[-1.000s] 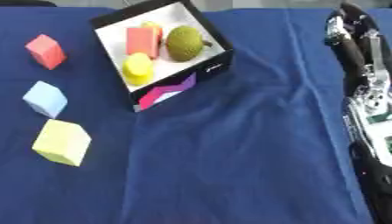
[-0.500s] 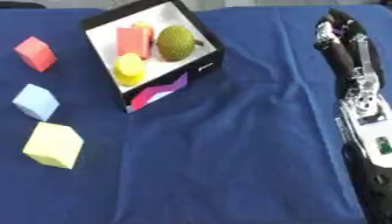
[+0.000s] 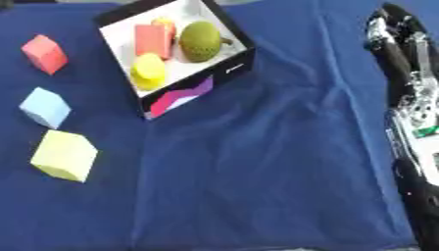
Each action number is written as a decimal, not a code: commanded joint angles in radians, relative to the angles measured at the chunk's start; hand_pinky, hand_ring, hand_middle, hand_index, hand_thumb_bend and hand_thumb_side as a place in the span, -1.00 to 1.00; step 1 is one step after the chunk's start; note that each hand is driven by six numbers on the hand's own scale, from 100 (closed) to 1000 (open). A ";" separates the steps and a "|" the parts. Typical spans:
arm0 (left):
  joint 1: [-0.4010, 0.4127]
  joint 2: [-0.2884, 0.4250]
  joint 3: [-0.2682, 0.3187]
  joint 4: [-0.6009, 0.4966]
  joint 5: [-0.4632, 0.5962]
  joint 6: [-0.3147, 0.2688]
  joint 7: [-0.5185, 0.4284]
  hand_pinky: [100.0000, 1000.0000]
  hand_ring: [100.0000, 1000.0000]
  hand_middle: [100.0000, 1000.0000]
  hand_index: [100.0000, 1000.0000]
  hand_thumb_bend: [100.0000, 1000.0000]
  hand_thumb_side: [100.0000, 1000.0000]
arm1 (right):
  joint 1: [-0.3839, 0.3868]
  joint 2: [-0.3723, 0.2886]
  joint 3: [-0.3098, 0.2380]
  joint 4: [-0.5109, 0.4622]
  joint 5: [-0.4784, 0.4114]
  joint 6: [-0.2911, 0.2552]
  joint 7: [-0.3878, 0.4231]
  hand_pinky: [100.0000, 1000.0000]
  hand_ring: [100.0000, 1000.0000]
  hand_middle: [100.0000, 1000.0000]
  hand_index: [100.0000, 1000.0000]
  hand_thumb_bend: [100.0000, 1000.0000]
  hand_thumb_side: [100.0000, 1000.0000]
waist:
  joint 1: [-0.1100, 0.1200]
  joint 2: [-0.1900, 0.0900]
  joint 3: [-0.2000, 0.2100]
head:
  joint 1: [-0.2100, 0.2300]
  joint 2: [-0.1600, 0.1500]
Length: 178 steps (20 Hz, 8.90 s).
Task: Pick up objects on the table and place them in the box.
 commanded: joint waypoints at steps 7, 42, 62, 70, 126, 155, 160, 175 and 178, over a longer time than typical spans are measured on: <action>0.007 0.047 -0.093 -0.011 -0.128 0.012 -0.091 0.63 0.63 0.54 0.71 -1.00 0.50 | -0.012 -0.029 -0.004 -0.029 0.009 0.002 0.009 0.51 0.58 0.52 0.71 -1.00 -0.08 | 0.017 -0.013 -0.008 | 0.012 -0.008; 0.084 -0.025 -0.176 -0.011 -0.247 0.182 -0.142 0.76 0.65 0.46 0.69 -0.29 -1.00 | -0.021 -0.022 0.001 -0.014 0.008 0.011 0.017 0.51 0.53 0.48 0.69 -1.00 0.01 | 0.014 -0.009 -0.015 | 0.027 -0.016; 0.079 -0.080 -0.212 0.085 -0.323 0.182 -0.123 0.82 0.72 0.53 0.69 -0.15 -1.00 | -0.025 -0.016 0.008 -0.016 0.006 0.013 0.013 0.51 0.52 0.47 0.68 -1.00 0.03 | 0.010 -0.006 -0.019 | 0.031 -0.017; 0.061 -0.116 -0.229 0.148 -0.386 0.140 -0.118 0.84 0.73 0.54 0.70 -0.09 -1.00 | -0.026 -0.014 0.009 -0.015 0.005 0.014 0.013 0.51 0.51 0.46 0.68 -1.00 0.04 | 0.010 -0.006 -0.021 | 0.033 -0.017; -0.552 -0.726 -0.065 0.805 -0.626 -0.135 0.060 0.70 0.64 0.47 0.61 -0.35 -1.00 | -0.020 -0.002 0.015 0.000 -0.004 0.012 0.010 0.51 0.50 0.45 0.66 -1.00 0.08 | -0.002 -0.030 -0.021 | 0.061 0.009; -0.442 -0.323 0.017 0.581 -0.368 -0.216 -0.112 0.77 0.71 0.53 0.62 -0.53 -1.00 | -0.016 -0.018 0.010 -0.008 -0.005 0.007 -0.005 0.51 0.49 0.45 0.66 -1.00 0.07 | 0.018 -0.027 -0.005 | 0.021 0.008; -0.349 -0.225 0.006 0.449 -0.364 -0.229 -0.217 0.78 0.75 0.59 0.67 -0.33 -1.00 | -0.020 -0.020 0.014 -0.009 -0.004 0.008 -0.001 0.51 0.50 0.45 0.66 -1.00 0.08 | 0.018 -0.024 -0.008 | 0.019 -0.006; -0.203 -0.108 -0.019 0.434 -0.241 -0.249 -0.313 0.71 0.68 0.51 0.58 -0.47 -0.53 | -0.030 -0.020 0.014 -0.011 -0.005 0.007 -0.003 0.51 0.50 0.45 0.66 -1.00 0.08 | 0.024 -0.015 -0.020 | 0.013 -0.011; -0.185 -0.093 -0.027 0.423 -0.241 -0.257 -0.322 0.72 0.69 0.52 0.58 -0.36 -0.57 | -0.030 -0.021 0.015 -0.012 -0.005 0.007 -0.003 0.51 0.50 0.45 0.66 -1.00 0.09 | 0.024 -0.014 -0.021 | 0.011 -0.010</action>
